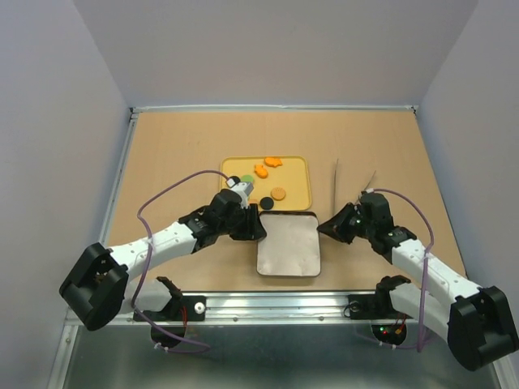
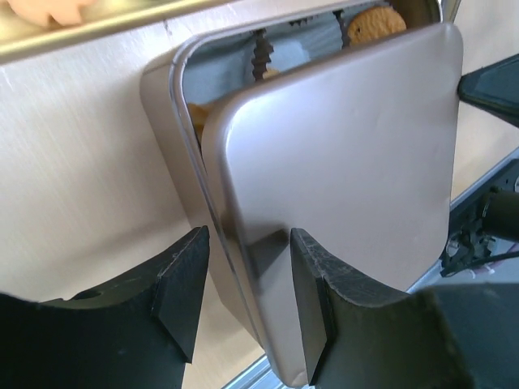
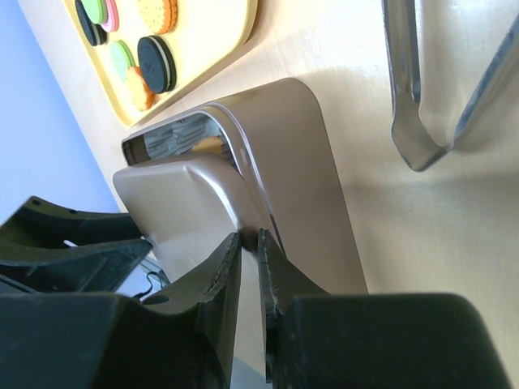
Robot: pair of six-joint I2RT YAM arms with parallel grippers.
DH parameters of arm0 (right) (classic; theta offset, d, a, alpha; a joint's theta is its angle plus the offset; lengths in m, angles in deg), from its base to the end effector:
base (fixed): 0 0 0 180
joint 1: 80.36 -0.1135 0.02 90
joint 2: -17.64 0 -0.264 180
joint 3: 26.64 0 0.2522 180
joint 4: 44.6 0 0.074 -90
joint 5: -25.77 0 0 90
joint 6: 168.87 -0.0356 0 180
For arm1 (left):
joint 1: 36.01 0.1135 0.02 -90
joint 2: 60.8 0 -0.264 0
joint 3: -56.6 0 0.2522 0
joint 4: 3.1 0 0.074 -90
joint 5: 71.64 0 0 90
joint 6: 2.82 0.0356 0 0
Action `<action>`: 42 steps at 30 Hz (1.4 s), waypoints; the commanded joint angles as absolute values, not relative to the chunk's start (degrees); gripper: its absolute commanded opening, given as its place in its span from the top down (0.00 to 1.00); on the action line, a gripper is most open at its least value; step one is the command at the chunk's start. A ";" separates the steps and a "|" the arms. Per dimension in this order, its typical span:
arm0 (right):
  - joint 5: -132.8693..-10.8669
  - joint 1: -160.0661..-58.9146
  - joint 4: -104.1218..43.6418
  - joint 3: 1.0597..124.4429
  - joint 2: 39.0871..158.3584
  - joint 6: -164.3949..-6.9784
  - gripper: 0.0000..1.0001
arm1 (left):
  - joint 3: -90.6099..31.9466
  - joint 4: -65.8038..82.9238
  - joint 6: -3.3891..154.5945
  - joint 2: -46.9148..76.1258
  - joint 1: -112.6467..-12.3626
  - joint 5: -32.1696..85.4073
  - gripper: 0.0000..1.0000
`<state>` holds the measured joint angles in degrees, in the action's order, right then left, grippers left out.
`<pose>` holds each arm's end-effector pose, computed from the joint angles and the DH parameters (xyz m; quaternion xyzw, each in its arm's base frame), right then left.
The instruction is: Pack the cookies
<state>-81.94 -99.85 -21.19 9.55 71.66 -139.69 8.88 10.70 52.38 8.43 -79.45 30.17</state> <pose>0.1719 0.0723 0.1788 0.2581 0.8645 0.3702 0.2213 0.1764 -0.1771 0.2050 0.1137 0.8775 -0.3592 0.2968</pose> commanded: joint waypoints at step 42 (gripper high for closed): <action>-77.15 -99.79 -24.50 22.89 87.69 -131.78 0.80 | -5.33 6.98 57.83 27.88 -73.45 27.40 0.46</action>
